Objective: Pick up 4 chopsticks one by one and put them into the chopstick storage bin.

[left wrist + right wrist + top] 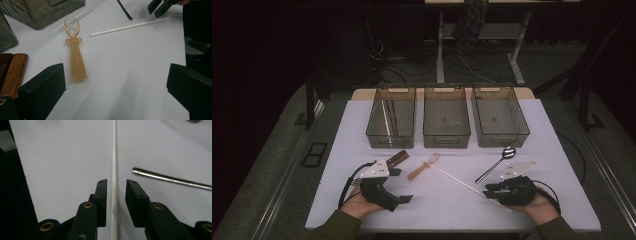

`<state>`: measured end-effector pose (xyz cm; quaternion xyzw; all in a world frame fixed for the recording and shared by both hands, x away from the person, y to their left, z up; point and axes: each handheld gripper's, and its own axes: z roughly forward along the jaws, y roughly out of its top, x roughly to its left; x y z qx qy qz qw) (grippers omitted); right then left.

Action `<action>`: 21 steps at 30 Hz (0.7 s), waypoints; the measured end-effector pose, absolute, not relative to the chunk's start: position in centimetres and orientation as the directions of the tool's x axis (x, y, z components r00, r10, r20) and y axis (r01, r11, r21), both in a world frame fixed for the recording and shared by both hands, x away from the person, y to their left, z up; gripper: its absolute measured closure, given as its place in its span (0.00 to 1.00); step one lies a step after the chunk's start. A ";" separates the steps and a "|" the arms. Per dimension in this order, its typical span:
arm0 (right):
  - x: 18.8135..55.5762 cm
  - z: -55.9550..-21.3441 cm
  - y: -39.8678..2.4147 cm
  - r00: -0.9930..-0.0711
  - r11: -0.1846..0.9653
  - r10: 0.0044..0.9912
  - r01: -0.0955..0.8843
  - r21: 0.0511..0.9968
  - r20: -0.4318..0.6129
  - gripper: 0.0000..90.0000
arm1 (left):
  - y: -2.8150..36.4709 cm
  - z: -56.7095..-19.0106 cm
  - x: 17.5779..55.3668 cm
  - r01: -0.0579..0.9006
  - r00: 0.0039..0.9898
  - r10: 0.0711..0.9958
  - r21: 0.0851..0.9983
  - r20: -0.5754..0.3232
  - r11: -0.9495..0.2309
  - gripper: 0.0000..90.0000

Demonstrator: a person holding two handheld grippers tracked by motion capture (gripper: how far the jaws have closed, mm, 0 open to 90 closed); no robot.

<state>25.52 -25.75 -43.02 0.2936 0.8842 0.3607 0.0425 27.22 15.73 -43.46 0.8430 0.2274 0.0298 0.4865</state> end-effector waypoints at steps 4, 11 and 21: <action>25.5 -43.4 -25.5 -0.830 0.601 0.546 0.482 0.638 0.112 0.82 | 15.7 -43.4 27.2 0.353 0.895 0.414 0.835 -0.169 -0.422 0.01; 25.5 -43.8 -25.2 -0.837 0.634 0.539 0.479 0.608 0.098 0.88 | 15.7 -43.5 27.2 0.353 0.895 0.412 0.834 -0.169 -0.425 0.01; 25.6 -44.1 -24.9 -0.832 0.636 0.544 0.492 0.595 0.107 0.91 | 15.7 -43.5 27.2 0.354 0.895 0.413 0.831 -0.169 -0.428 0.01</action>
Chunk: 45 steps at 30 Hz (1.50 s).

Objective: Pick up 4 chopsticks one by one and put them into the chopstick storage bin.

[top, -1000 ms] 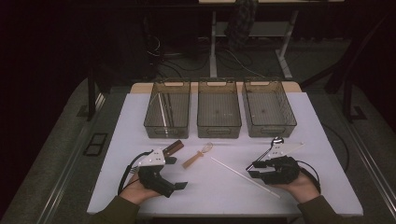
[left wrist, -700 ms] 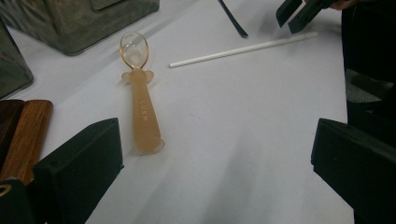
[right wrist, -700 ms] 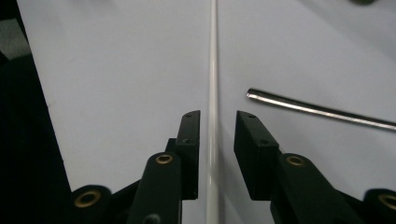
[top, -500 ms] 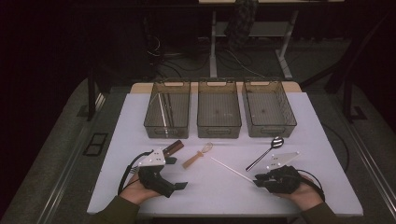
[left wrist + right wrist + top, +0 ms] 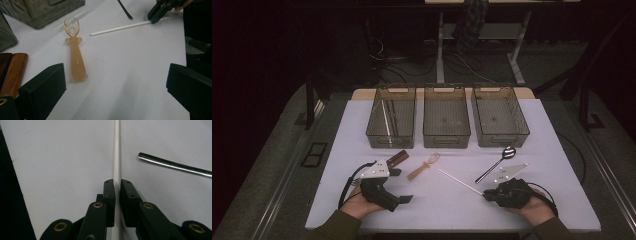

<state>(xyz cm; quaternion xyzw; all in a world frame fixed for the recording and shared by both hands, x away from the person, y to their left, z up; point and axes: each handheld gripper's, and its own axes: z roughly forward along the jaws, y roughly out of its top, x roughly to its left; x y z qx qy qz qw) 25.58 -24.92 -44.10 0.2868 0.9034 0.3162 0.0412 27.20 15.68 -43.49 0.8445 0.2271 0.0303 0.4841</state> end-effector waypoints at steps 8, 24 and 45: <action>25.5 -44.1 -24.8 -0.829 0.635 0.550 0.493 0.594 0.100 0.92 | 15.6 -43.6 27.2 0.350 0.897 0.411 0.828 -0.163 -0.437 0.01; 25.6 -43.9 -24.9 -0.836 0.640 0.541 0.480 0.600 0.092 0.93 | 15.6 -43.5 27.2 0.349 0.898 0.407 0.830 -0.165 -0.434 0.02; 25.5 -42.5 -25.7 -0.832 0.577 0.542 0.471 0.667 0.119 0.93 | 15.6 -43.5 27.2 0.348 0.900 0.405 0.831 -0.165 -0.434 0.02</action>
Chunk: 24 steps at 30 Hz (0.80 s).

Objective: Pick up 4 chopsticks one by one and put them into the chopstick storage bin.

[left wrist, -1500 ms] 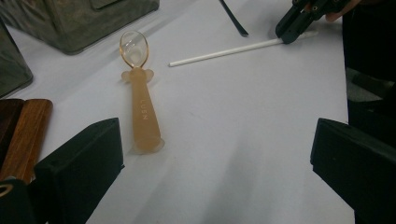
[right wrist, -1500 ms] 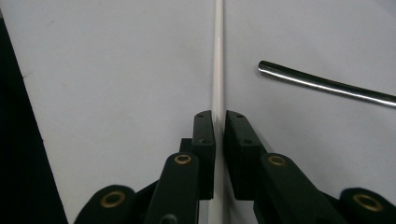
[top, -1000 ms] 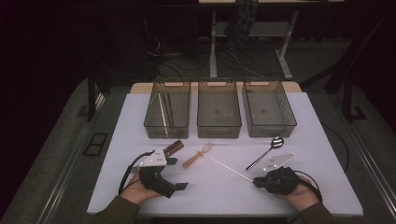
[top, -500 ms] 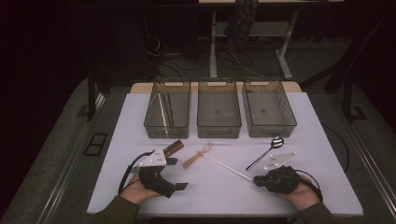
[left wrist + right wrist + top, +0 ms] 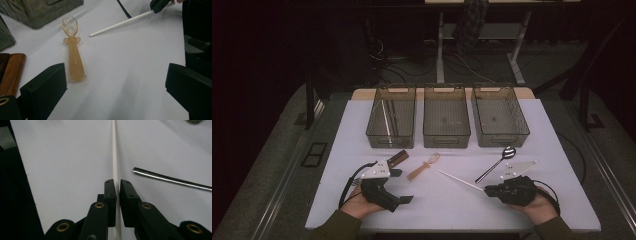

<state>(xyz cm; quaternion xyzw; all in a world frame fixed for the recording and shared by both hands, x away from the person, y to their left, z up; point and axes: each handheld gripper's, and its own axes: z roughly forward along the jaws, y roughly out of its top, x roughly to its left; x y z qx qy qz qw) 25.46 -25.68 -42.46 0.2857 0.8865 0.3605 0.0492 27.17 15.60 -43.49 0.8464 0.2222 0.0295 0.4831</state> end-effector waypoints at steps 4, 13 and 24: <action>25.4 -42.1 -25.8 -0.829 0.563 0.544 0.474 0.677 0.127 0.93 | 15.6 -43.5 27.2 0.349 0.899 0.405 0.830 -0.166 -0.435 0.02; 25.6 -41.3 -26.2 -0.826 0.519 0.544 0.471 0.713 0.150 0.93 | 15.6 -43.5 27.2 0.350 0.899 0.406 0.830 -0.166 -0.435 0.02; 26.8 -40.4 -25.7 -0.825 0.495 0.545 0.458 0.739 0.146 0.93 | 15.6 -43.6 27.3 0.352 0.897 0.409 0.830 -0.167 -0.433 0.02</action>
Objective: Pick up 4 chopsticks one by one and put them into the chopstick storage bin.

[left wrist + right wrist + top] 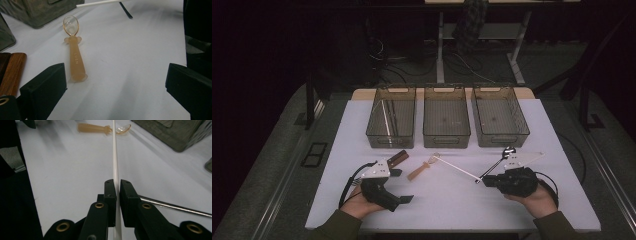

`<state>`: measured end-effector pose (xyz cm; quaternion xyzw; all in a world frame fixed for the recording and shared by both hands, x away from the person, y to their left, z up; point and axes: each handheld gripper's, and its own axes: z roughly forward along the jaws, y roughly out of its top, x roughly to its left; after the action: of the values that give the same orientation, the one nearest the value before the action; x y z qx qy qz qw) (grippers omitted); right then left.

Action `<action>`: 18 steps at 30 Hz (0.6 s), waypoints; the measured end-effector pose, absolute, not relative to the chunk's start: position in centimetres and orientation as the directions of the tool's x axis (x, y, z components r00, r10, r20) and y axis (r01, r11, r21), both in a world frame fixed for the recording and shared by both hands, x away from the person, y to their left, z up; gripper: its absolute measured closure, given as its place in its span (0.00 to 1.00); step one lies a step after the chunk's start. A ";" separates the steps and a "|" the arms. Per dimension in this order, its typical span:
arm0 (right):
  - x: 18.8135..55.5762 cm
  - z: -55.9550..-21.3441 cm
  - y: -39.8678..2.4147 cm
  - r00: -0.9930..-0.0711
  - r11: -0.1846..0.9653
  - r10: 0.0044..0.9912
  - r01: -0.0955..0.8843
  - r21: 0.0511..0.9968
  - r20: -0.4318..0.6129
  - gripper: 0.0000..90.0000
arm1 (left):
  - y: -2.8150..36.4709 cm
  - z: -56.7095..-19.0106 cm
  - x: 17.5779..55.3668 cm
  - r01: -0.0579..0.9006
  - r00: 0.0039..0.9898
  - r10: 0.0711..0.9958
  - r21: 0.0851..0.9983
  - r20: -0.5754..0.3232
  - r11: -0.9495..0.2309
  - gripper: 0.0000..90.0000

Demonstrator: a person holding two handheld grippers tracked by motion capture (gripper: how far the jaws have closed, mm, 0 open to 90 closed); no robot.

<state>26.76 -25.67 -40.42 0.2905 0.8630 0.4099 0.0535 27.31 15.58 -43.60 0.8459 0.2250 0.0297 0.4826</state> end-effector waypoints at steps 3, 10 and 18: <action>27.2 -40.2 -25.3 -0.824 0.491 0.549 0.455 0.743 0.142 0.93 | 15.5 -43.6 27.3 0.350 0.898 0.406 0.830 -0.167 -0.433 0.02; 27.9 -39.7 -24.5 -0.827 0.486 0.546 0.444 0.753 0.135 0.93 | 15.5 -43.8 27.4 0.358 0.893 0.417 0.827 -0.169 -0.433 0.00; 28.9 -39.0 -23.8 -0.824 0.465 0.551 0.436 0.770 0.134 0.93 | 15.7 -43.9 27.6 0.360 0.889 0.428 0.825 -0.162 -0.436 0.00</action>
<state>28.85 -23.84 -39.04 0.2892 0.8533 0.4286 0.0668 27.64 15.68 -43.89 0.8467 0.2325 0.0355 0.4772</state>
